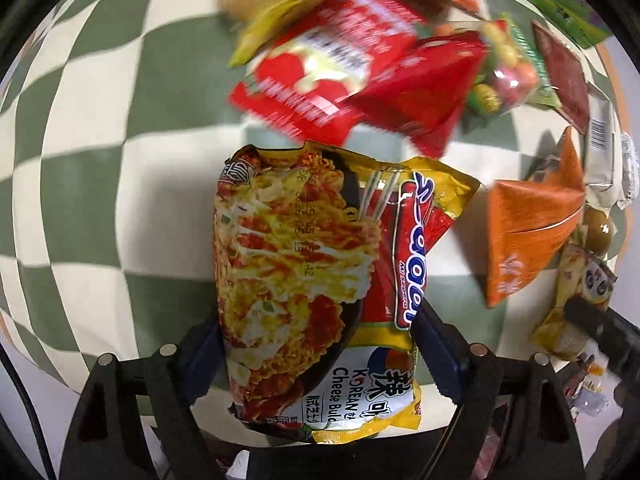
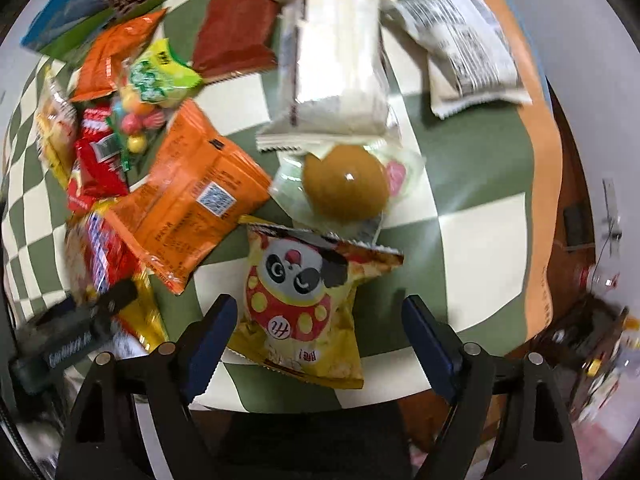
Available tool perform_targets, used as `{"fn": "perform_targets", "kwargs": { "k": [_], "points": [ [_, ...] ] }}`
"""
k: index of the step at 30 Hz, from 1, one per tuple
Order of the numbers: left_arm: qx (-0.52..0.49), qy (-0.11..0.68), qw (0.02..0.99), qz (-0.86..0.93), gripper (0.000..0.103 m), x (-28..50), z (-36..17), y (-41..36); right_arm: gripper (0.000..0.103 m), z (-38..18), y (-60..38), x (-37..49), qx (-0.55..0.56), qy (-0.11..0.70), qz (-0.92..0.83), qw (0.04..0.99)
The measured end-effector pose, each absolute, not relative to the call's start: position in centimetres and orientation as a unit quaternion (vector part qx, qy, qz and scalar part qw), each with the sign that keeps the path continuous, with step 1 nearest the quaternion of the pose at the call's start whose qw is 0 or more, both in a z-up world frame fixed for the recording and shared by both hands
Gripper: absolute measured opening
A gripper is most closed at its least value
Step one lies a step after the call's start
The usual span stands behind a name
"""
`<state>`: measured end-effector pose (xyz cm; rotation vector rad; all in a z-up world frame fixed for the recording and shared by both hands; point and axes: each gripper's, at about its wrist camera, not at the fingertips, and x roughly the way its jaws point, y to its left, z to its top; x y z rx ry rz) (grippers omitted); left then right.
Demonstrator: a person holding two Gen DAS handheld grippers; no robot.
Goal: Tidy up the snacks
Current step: 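Grasp the noodle bag with the left tool while the right tool grasps the panda-print bag, then carry both bags into the cardboard box and open both tools to release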
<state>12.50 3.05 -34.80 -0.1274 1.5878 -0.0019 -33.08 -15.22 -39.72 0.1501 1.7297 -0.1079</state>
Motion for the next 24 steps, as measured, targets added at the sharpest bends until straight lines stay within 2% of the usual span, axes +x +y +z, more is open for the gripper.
{"fn": "perform_targets", "kwargs": {
  "k": [7, 8, 11, 18, 24],
  "points": [
    [-0.053, 0.717, 0.695, -0.006, 0.087, 13.1, -36.6, 3.1, 0.085, -41.7, -14.7, -33.4, 0.067, 0.755, -0.077, 0.647],
    [-0.053, 0.714, 0.698, -0.005, 0.087, 12.1, -37.3, 2.7, 0.083, -42.0, -14.1, -33.5, 0.06, 0.754, -0.08, 0.649],
    [-0.043, 0.7, 0.713, -0.004, 0.086, 8.6, -37.5, 0.9, 0.065, -42.0, -12.7, -34.8, 0.057, 0.75, -0.08, 0.654],
    [-0.036, 0.687, 0.725, 0.0, 0.085, 3.1, -36.8, 0.1, 0.053, -39.7, -14.3, -36.9, 0.072, 0.736, -0.065, 0.67],
    [-0.042, 0.663, 0.747, -0.003, 0.084, -1.6, -33.9, -0.8, 0.052, -35.4, -14.9, -38.9, 0.085, 0.716, -0.019, 0.692]
  ]
}}
